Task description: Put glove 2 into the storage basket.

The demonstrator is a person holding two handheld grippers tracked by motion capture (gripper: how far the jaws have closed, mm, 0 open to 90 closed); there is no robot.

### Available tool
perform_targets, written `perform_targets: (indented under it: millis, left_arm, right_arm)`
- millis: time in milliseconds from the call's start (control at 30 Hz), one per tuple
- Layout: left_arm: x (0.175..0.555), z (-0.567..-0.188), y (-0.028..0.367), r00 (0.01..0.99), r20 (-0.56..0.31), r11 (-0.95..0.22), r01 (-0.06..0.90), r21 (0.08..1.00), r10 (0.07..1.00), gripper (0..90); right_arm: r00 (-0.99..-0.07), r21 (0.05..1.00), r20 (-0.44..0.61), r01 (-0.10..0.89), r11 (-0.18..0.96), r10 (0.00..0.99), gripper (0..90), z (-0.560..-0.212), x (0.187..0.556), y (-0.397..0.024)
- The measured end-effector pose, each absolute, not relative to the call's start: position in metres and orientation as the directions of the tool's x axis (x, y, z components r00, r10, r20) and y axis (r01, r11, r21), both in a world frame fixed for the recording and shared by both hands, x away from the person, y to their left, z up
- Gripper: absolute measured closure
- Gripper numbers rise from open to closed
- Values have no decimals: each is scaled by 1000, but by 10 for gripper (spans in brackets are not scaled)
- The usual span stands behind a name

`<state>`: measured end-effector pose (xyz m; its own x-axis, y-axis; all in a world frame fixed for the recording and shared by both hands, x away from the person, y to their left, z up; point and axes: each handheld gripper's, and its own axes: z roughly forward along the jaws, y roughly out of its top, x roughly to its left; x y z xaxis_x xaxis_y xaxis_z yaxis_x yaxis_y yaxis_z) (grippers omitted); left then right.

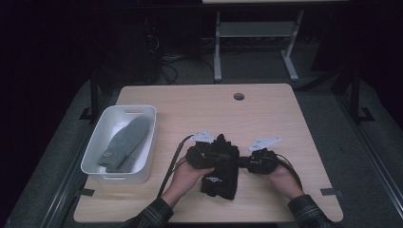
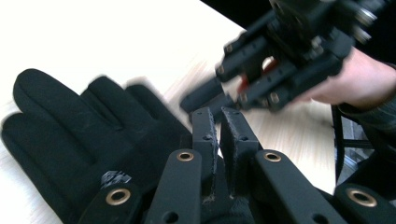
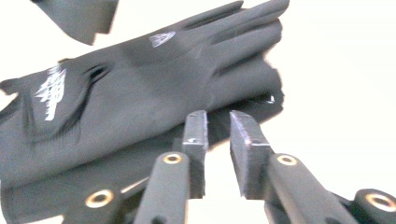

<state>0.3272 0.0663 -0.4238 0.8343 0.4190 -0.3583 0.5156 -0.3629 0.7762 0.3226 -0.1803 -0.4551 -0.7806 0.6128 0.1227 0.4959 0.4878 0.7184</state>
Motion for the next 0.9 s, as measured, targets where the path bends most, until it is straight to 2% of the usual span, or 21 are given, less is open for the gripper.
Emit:
perform_targets:
  millis: [67, 267, 367, 500, 667, 900]
  left_arm:
    - [326, -424, 66, 842, -348, -380, 506, 774, 413, 838]
    - [321, -427, 58, 858, -338, -418, 490, 765, 387, 879]
    - [319, -434, 49, 869, -317, -462, 475, 749, 380, 890]
    - [315, -445, 38, 872, -322, -500, 478, 722, 369, 892]
    - [307, -453, 28, 882, -288, -566, 462, 683, 373, 893]
    - [305, -454, 38, 881, -260, -610, 463, 643, 395, 893]
  right_arm:
    - [-758, 718, 109, 507, 477, 643, 695, -455, 324, -189]
    - [-687, 718, 83, 543, 435, 722, 379, -460, 331, -219]
    - [-659, 705, 85, 570, 422, 747, 291, -463, 335, -228]
    - [-639, 705, 71, 576, 415, 766, 235, -467, 337, -233]
    - [-639, 692, 50, 576, 434, 768, 195, -471, 339, -233]
    - [-640, 686, 29, 572, 450, 768, 161, -474, 340, -231]
